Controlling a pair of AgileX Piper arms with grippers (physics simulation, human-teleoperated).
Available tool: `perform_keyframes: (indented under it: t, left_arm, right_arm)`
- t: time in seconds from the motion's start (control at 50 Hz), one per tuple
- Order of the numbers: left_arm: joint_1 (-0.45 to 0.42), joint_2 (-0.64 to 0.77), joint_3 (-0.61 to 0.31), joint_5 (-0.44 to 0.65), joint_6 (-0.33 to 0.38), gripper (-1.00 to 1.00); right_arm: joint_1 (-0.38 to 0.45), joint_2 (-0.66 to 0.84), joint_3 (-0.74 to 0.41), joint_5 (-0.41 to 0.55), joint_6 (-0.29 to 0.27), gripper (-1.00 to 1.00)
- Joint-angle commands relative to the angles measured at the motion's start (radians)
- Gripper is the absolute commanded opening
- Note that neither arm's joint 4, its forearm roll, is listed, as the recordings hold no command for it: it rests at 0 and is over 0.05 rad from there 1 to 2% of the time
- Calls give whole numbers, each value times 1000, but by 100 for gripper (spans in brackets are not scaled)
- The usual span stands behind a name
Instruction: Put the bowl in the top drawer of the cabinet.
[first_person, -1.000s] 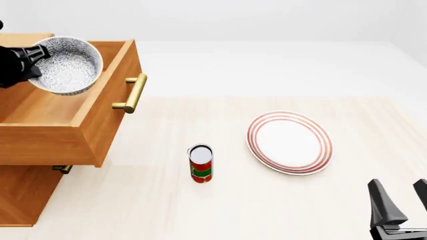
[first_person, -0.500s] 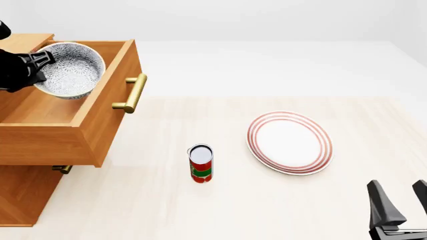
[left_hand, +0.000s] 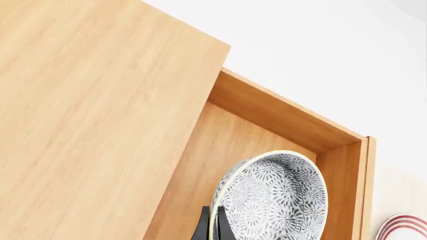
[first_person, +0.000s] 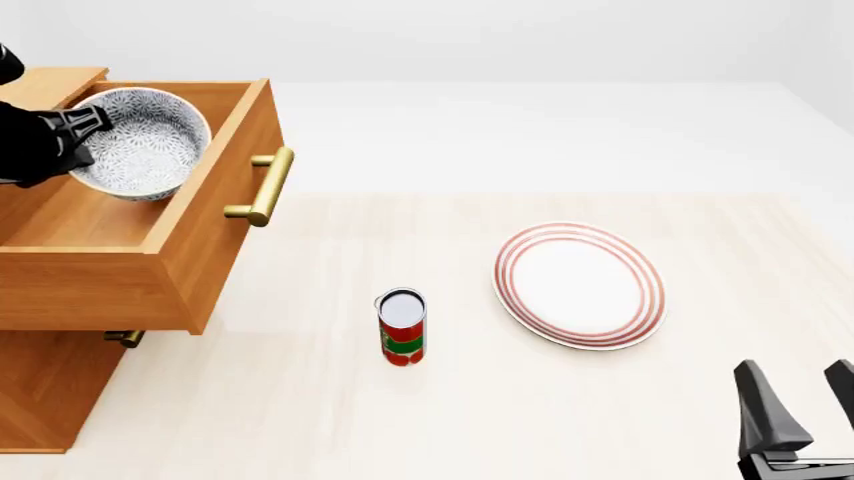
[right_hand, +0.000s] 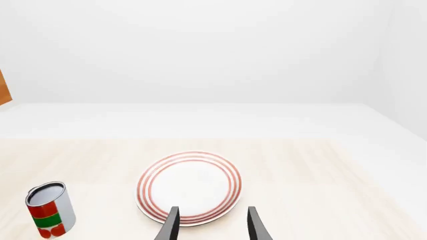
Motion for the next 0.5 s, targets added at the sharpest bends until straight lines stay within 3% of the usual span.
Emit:
perform_keyframes:
  t: [0.02, 0.18, 0.26, 0.28, 0.5]
  left_arm:
    - [12, 6, 10, -7, 6, -100]
    - [13, 7, 13, -10, 10, -100]
    - [23, 12, 3, -13, 60, -100]
    - [15, 12, 2, -16, 49, 100]
    - [19, 4, -18, -8, 56, 100]
  right_arm:
    - [0, 9, -15, 5, 0, 100]
    - [0, 10, -15, 5, 0, 100]
    - [0, 10, -15, 5, -1, 100]
    - [0, 10, -15, 5, 0, 100]
    - [0, 10, -15, 5, 0, 100]
